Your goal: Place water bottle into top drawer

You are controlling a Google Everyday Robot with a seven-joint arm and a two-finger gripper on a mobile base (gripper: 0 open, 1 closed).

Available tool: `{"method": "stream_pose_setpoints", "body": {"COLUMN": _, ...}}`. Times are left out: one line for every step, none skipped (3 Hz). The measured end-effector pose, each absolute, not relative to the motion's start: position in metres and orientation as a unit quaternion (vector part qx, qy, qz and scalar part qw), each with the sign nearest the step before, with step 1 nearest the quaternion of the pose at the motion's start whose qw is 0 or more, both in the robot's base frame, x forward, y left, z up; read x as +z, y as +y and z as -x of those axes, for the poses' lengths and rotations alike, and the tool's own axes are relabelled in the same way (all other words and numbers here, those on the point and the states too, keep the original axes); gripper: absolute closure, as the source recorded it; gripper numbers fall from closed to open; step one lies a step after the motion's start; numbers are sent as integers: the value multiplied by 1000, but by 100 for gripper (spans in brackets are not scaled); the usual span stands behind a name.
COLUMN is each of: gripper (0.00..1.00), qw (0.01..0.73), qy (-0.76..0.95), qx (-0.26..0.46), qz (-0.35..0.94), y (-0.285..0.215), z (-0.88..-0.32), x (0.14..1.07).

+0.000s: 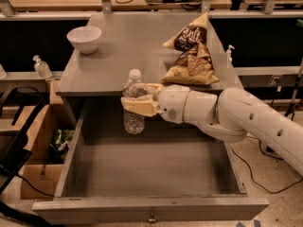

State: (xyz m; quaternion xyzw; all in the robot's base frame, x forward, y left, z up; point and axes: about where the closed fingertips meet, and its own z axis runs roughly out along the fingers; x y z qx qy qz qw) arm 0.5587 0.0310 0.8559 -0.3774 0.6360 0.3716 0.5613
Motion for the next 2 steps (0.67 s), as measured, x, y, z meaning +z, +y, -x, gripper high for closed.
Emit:
{"method": "stream_pose_setpoints", "body": {"gripper": 100, "qw": 548, "qy": 631, "qx": 375, "qz": 402, "y": 26, "z": -554, "x": 831}}
{"method": "stream_pose_setpoints", "body": {"gripper": 100, "qw": 528, "qy": 623, "qx": 378, "qz": 436, "y": 19, "z": -544, "x": 795}}
